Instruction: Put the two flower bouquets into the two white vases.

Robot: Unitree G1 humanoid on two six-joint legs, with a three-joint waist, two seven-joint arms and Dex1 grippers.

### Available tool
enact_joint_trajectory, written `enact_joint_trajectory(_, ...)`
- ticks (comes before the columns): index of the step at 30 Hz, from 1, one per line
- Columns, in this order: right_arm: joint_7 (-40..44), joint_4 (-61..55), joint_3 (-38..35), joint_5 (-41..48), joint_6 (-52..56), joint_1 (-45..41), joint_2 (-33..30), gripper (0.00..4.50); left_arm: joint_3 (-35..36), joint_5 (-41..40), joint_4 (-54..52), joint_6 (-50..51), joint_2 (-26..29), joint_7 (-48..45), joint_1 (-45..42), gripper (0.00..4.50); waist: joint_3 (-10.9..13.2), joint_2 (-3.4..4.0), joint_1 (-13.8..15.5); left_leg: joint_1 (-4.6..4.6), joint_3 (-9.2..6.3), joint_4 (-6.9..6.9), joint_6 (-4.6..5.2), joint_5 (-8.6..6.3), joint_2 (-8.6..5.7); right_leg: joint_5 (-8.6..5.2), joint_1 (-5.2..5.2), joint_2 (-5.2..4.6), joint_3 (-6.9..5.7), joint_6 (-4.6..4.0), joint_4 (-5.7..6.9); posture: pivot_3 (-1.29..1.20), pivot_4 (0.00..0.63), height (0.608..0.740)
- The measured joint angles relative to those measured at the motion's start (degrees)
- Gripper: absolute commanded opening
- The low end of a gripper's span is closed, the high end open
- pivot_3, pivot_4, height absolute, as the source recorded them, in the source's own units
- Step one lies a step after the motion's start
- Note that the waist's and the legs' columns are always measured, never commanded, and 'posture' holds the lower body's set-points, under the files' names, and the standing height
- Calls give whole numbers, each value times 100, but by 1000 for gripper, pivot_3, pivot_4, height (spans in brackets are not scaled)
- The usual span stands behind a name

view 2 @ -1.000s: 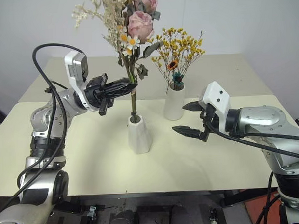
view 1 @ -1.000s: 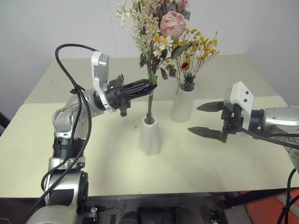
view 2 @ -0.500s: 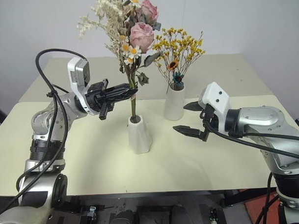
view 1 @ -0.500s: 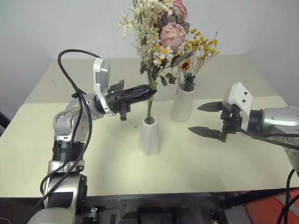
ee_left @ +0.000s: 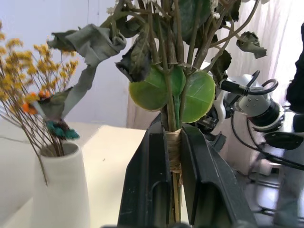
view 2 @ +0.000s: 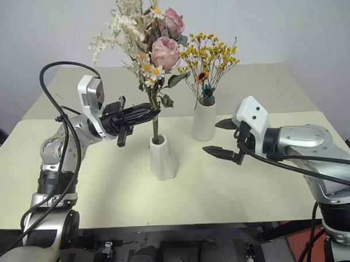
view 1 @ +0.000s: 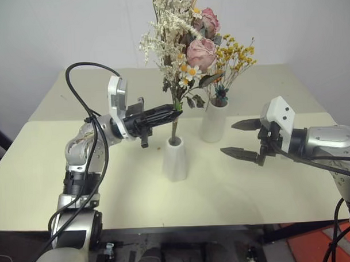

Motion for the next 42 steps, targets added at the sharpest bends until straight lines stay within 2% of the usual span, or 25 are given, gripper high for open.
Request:
enact_joint_trajectory(24, -54, 0, 0, -135, -31, 42, 62, 4500, 89, -150, 340, 602, -20, 402, -154, 114, 0, 0, -3, -1, -1, 0, 1, 1, 1, 0, -1, 2, 0, 1, 0, 0, 150, 740)
enact_joint_trajectory(42, -24, -1, 21, -173, -90, 140, 62, 4500, -41, 20, 224, 442, -84, 191, 32, 114, 0, 0, -3, -2, 0, 0, 1, 1, 0, 0, -1, 1, 0, 0, -1, 0, 150, 740)
